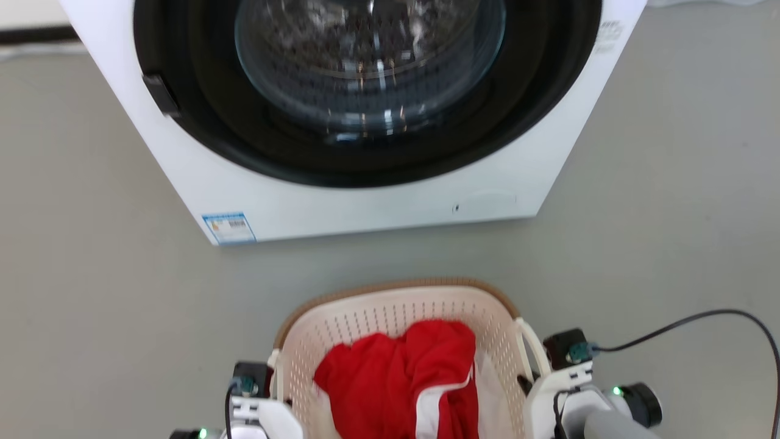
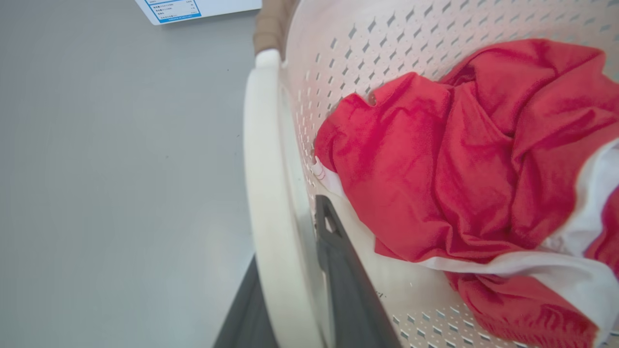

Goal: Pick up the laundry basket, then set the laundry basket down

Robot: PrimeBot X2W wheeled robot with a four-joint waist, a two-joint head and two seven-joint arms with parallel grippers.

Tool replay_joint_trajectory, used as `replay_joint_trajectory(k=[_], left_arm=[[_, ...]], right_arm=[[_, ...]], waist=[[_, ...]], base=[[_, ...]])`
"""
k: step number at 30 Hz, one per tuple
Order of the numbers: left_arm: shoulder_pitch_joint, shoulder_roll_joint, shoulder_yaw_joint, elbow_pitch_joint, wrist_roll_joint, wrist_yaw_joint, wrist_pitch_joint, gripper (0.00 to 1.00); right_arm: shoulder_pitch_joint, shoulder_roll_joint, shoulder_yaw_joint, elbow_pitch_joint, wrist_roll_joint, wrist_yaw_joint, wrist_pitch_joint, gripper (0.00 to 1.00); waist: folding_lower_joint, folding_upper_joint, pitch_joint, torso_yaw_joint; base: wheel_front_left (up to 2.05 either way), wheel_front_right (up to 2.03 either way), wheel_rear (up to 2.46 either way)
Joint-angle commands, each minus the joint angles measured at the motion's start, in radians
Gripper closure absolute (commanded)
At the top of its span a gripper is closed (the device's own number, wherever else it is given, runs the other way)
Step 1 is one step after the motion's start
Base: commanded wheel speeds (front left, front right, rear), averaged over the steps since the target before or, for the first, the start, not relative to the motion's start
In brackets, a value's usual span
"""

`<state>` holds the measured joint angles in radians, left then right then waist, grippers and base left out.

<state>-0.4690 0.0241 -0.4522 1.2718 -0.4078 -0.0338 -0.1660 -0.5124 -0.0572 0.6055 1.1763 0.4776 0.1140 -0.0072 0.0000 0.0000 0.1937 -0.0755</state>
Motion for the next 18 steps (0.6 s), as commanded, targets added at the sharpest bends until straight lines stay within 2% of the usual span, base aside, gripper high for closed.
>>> replay_joint_trajectory(k=[1, 10, 18], left_arm=[[0.009, 0.026, -0.001, -0.032, -0.012, 0.009, -0.013, 1.0], [0.107, 0.026, -0.092, -0.089, -0.118, 0.045, 0.021, 1.0], [0.125, 0.026, -0.148, -0.103, -0.175, 0.075, 0.024, 1.0]], right_arm=[[0.035, 0.007, 0.043, -0.012, 0.003, 0.017, 0.014, 1.0], [0.115, 0.007, 0.112, -0.041, 0.062, 0.017, 0.048, 1.0], [0.132, 0.007, 0.136, -0.043, 0.095, 0.017, 0.058, 1.0]], waist=[[0.0, 0.0, -0.059, -0.003], [0.0, 0.0, -0.164, -0.003], [0.0, 0.0, -0.183, 0.001]], base=[[0.0, 0.0, 0.0], [0.0, 0.0, 0.0], [0.0, 0.0, 0.0]])
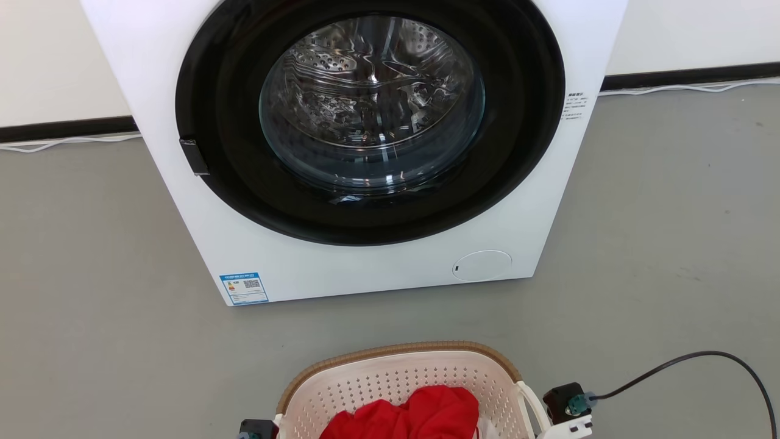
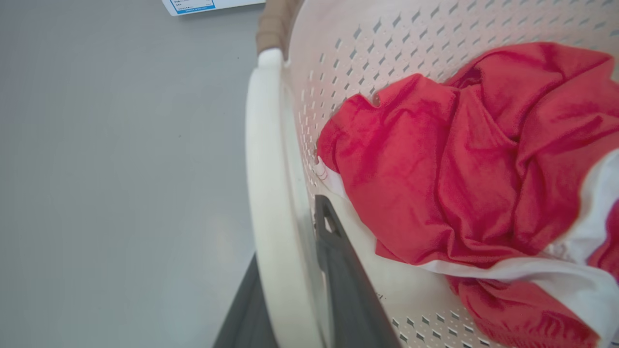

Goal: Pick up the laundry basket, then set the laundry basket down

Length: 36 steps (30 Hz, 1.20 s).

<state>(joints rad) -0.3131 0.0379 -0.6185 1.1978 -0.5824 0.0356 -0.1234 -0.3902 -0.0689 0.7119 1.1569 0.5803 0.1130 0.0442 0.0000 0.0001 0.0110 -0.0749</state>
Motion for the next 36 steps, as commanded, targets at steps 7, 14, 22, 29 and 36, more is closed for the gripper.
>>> replay_joint_trajectory(k=[7, 14, 22, 29, 36], left_arm=[[-0.038, 0.012, -0.028, -0.028, -0.039, 0.018, -0.022, 1.0], [-0.047, 0.012, -0.061, -0.021, -0.076, 0.024, -0.034, 1.0], [-0.055, 0.012, -0.095, -0.013, -0.114, 0.025, -0.043, 1.0], [-0.062, 0.012, -0.125, -0.009, -0.143, 0.027, -0.048, 1.0], [-0.068, 0.012, -0.152, 0.0, -0.168, 0.028, -0.05, 1.0]], right_arm=[[0.011, 0.019, 0.051, -0.027, 0.021, 0.018, 0.007, 1.0], [0.007, 0.019, 0.068, -0.022, 0.042, 0.018, 0.003, 1.0], [0.002, 0.019, 0.086, -0.011, 0.06, 0.018, -0.001, 1.0], [0.002, 0.019, 0.099, -0.008, 0.077, 0.018, -0.004, 1.0], [0.0, 0.019, 0.108, 0.0, 0.091, 0.018, -0.009, 1.0]], waist=[[0.0, -0.0001, 0.002, 0.008], [0.0, -0.0001, 0.005, 0.009], [0.0, -0.0001, 0.001, 0.004], [0.0, -0.0001, 0.001, 0.001], [0.0, -0.0001, -0.002, 0.006]], base=[[0.0, 0.0, 0.0], [0.0, 0.0, 0.0], [0.0, 0.0, 0.0], [0.0, 0.0, 0.0], [0.0, 0.0, 0.0]])
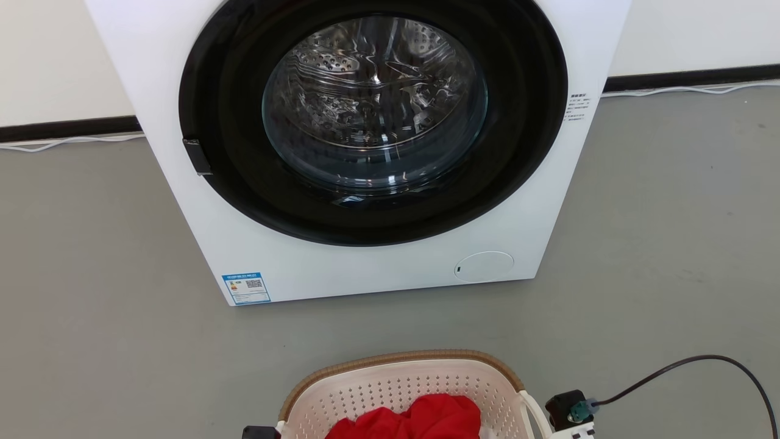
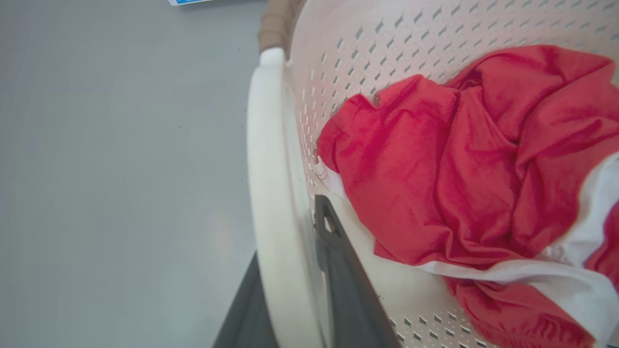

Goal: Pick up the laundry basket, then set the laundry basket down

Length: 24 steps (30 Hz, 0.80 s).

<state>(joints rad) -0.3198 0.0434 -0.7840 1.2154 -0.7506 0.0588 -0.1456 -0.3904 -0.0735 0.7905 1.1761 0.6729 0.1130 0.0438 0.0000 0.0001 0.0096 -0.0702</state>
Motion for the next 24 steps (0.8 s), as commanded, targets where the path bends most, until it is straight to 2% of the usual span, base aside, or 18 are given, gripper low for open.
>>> replay_joint_trajectory(k=[1, 24], left_arm=[[-0.062, 0.007, 0.01, -0.017, -0.003, 0.005, -0.029, 1.0], [-0.073, 0.007, -0.054, 0.012, -0.064, 0.005, -0.042, 1.0]], right_arm=[[0.0, 0.023, 0.031, -0.019, 0.0, 0.018, -0.009, 1.0], [-0.008, 0.023, 0.063, -0.005, 0.034, 0.018, -0.018, 1.0]], waist=[[0.0, -0.0001, -0.002, 0.002], [0.0, -0.0001, -0.015, 0.018]], base=[[0.0, 0.0, 0.0], [0.0, 0.0, 0.0]])
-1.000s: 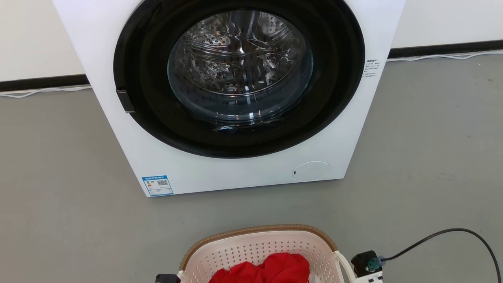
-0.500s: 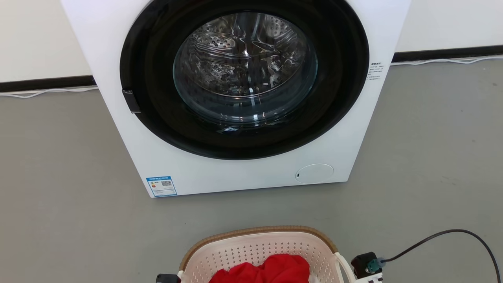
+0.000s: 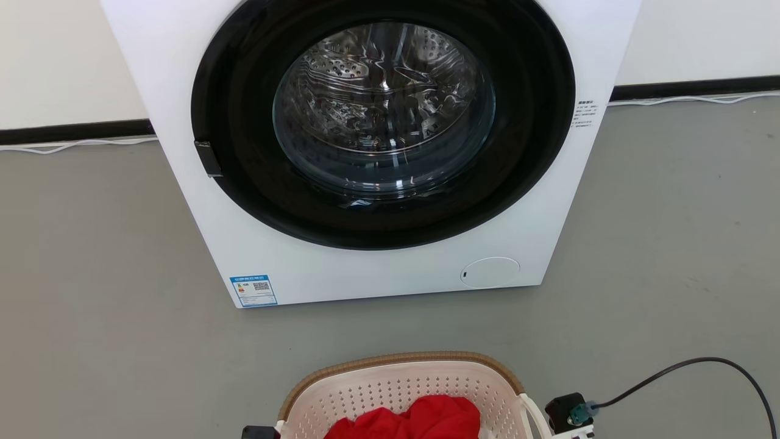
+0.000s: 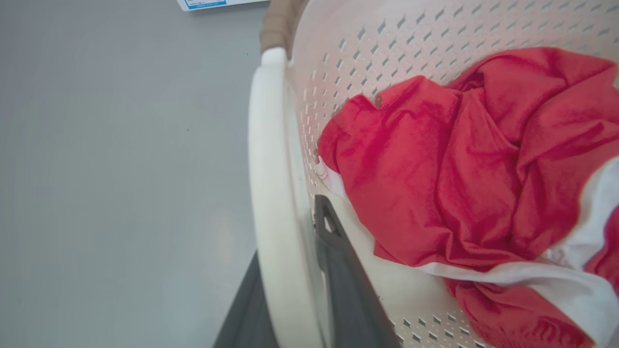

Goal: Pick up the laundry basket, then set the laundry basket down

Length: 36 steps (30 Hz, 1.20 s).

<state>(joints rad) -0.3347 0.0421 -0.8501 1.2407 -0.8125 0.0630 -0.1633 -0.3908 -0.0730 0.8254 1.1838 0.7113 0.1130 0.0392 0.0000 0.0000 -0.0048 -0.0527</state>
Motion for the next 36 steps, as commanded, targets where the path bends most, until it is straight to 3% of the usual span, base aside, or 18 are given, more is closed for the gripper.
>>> replay_joint_trajectory(k=[1, 26, 36], left_arm=[[-0.059, 0.008, 0.01, -0.013, -0.005, 0.0, -0.025, 1.0], [-0.07, 0.008, -0.044, -0.006, -0.059, 0.003, -0.028, 1.0], [-0.096, 0.008, -0.062, -0.004, -0.072, 0.008, -0.042, 1.0]], right_arm=[[-0.009, 0.023, 0.029, -0.012, -0.003, 0.018, -0.014, 1.0], [-0.019, 0.023, 0.053, -0.005, 0.026, 0.018, -0.026, 1.0], [-0.04, 0.023, 0.06, -0.016, 0.036, 0.018, -0.044, 1.0]], waist=[[0.0, 0.0, -0.001, 0.0], [0.0, 0.0, 0.006, 0.002], [0.0, 0.0, 0.06, -0.003]], base=[[0.0, 0.0, 0.0], [0.0, 0.0, 0.0], [0.0, 0.0, 0.0]])
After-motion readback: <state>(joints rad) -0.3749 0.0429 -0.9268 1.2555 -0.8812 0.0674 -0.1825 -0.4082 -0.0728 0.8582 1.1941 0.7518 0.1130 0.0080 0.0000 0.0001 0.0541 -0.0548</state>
